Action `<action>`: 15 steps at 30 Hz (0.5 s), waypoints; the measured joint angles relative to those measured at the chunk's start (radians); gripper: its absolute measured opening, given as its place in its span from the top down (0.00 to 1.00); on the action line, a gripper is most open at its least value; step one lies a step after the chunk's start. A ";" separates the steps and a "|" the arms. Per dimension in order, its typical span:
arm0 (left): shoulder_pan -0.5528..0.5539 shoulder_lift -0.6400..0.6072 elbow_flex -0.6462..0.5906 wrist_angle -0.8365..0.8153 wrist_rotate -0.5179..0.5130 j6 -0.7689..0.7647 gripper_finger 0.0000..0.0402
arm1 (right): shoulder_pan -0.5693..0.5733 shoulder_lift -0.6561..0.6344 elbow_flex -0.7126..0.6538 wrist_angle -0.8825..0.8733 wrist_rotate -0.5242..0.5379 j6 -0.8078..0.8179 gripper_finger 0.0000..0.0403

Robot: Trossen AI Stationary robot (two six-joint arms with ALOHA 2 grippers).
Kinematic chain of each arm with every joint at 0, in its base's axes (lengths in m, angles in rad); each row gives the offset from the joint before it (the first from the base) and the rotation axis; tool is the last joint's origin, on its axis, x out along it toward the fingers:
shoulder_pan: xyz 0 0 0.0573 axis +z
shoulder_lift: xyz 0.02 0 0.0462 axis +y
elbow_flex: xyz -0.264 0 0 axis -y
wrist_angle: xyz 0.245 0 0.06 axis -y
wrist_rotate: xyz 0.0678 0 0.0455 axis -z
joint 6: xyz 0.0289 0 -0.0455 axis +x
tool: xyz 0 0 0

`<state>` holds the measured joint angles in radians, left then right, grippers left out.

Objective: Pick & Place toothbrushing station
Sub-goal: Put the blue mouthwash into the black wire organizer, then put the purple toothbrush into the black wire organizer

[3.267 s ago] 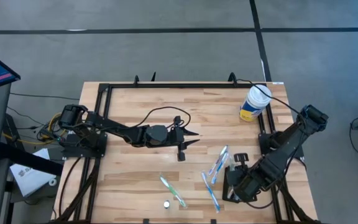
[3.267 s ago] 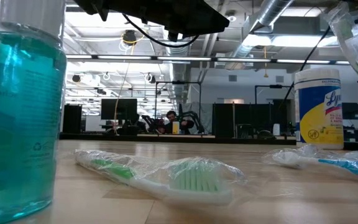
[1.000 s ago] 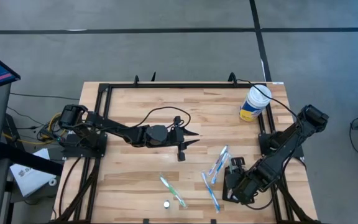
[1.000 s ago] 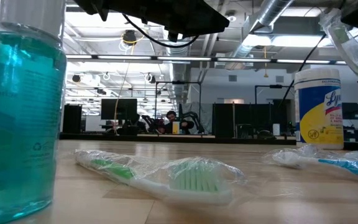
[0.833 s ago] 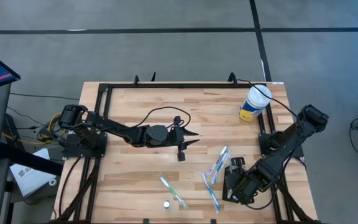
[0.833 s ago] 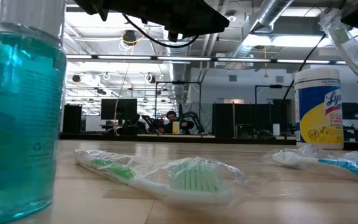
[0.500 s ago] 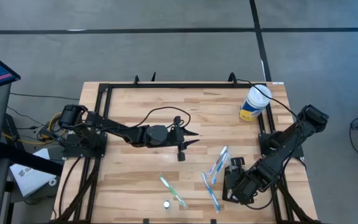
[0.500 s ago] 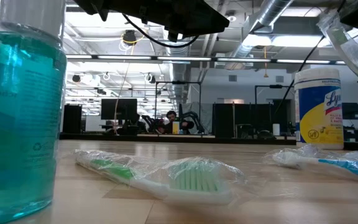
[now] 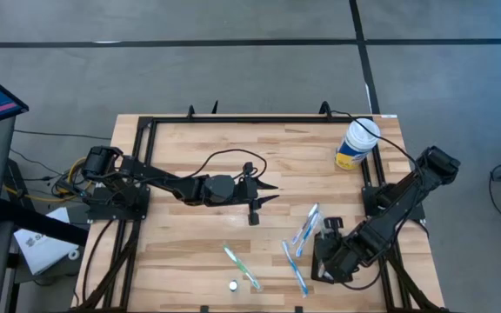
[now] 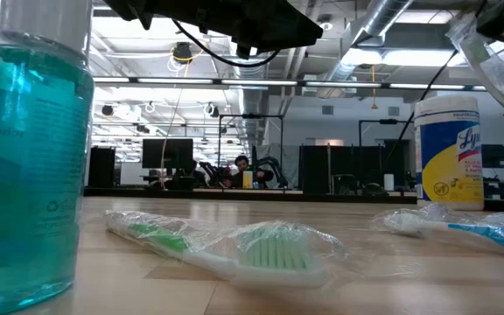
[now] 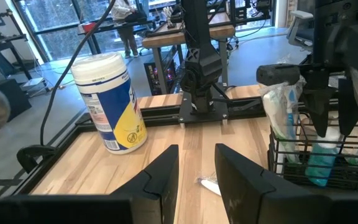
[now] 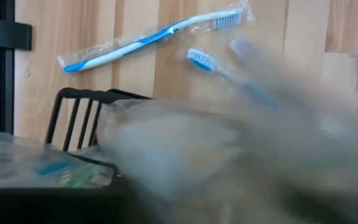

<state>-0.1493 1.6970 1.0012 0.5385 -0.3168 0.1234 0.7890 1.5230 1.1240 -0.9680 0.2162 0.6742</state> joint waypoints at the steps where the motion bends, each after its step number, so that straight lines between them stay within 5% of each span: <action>1: 0.000 0.000 0.000 0.000 0.000 0.000 0.75 | 0.000 0.000 0.000 -0.002 0.000 0.000 0.70; 15: 0.000 0.000 0.000 0.000 0.000 0.001 0.75 | 0.002 -0.032 0.000 -0.026 -0.004 -0.022 0.61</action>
<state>-0.1493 1.6970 1.0013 0.5385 -0.3168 0.1246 0.7910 1.4915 1.1236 -0.9940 0.2123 0.6518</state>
